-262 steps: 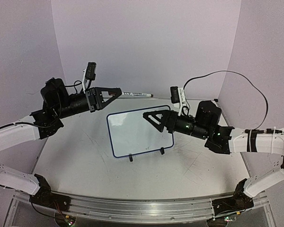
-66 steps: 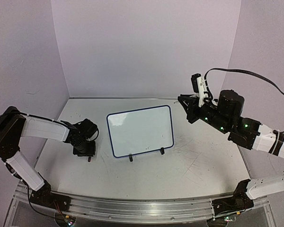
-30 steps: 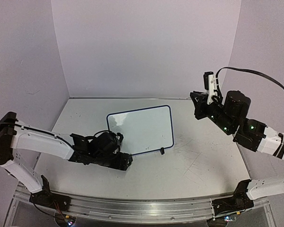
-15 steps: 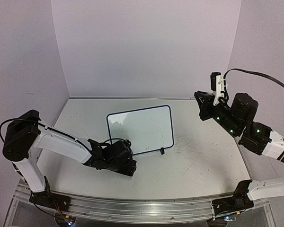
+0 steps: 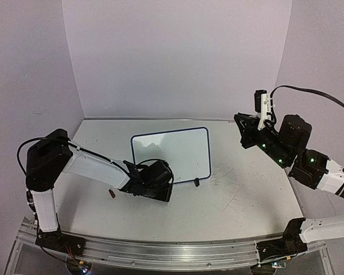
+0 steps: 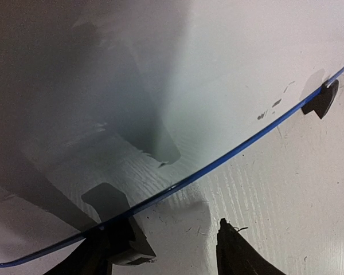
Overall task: Write a sentence on the whiteboard
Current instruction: Adjust the whiteboard stand at the center of the board, then hold the whiteboard at the center of the board.
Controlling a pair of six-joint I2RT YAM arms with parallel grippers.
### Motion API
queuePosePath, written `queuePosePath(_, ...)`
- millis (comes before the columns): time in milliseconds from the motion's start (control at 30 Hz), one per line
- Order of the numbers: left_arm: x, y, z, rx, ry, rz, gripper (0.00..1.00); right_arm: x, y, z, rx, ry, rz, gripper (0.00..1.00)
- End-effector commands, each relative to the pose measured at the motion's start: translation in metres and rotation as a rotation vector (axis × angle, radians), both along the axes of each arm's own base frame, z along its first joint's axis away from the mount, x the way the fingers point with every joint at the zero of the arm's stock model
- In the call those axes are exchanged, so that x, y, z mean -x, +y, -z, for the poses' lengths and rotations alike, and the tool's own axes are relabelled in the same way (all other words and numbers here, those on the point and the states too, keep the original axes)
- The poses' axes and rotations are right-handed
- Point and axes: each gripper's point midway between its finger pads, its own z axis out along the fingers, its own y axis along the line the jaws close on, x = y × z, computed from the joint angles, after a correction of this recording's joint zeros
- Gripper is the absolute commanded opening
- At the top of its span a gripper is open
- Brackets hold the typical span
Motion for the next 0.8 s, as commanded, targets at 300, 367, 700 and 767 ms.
queuePosePath(300, 0.009, -0.045, -0.018, 0.057, -0.02, 0.119, 0.67, -0.009, 0.024, 0.006, 0.066, -0.013, -0.066, 0.0)
queuePosePath(367, 0.013, -0.042, -0.028, 0.073, -0.022, 0.133, 0.74, -0.015, 0.033, 0.014, 0.1, 0.012, -0.075, 0.0)
queuePosePath(700, 0.004, 0.036, -0.163, 0.294, -0.215, 0.091, 0.87, -0.03, 0.105, 0.018, 0.184, 0.016, -0.241, 0.0)
queuePosePath(767, -0.008, 0.062, -0.179, 0.369, -0.244, 0.063, 0.87, -0.026, 0.13, 0.021, 0.233, -0.013, -0.302, 0.0)
